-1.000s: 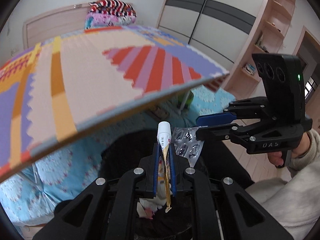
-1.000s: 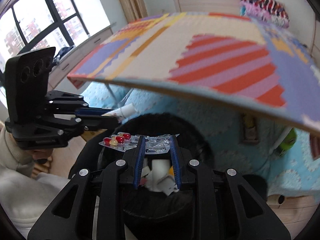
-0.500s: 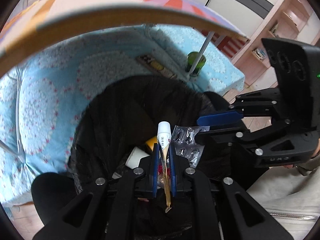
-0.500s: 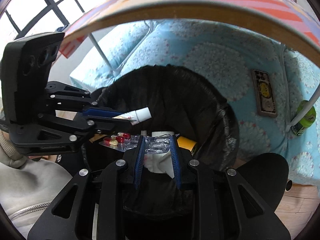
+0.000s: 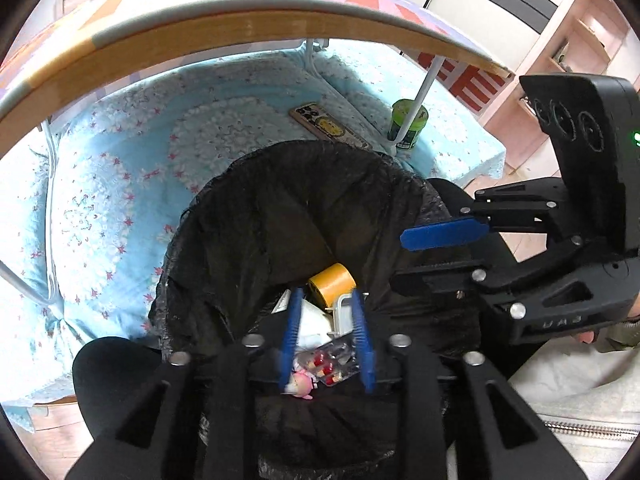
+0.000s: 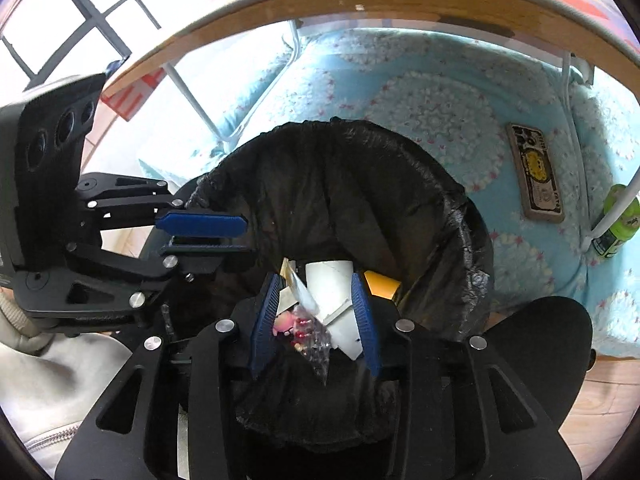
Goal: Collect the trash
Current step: 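Carry tube and blister pack over the bin and open both grippers to drop them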
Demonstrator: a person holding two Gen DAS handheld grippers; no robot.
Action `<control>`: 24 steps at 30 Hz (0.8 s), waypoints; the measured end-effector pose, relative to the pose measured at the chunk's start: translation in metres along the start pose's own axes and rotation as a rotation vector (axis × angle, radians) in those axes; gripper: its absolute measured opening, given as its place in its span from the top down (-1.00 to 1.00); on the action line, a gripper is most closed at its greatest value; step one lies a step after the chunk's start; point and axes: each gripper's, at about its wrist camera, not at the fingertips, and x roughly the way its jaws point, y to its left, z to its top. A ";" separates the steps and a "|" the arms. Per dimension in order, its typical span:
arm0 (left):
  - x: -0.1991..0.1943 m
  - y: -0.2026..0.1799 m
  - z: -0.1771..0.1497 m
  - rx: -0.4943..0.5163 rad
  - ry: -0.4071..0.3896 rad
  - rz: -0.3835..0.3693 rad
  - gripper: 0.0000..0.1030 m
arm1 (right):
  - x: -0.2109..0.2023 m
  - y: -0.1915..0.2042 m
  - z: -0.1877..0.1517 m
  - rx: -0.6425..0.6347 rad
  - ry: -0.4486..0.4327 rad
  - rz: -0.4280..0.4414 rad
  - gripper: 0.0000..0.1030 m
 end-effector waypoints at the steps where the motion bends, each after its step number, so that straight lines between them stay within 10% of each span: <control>1: -0.002 0.000 0.000 -0.001 -0.004 -0.001 0.35 | -0.002 -0.001 0.000 0.004 -0.002 -0.002 0.27; 24: -0.101 -0.033 -0.001 0.045 -0.140 0.004 -0.58 | -0.091 0.033 0.003 -0.082 -0.024 0.027 -0.52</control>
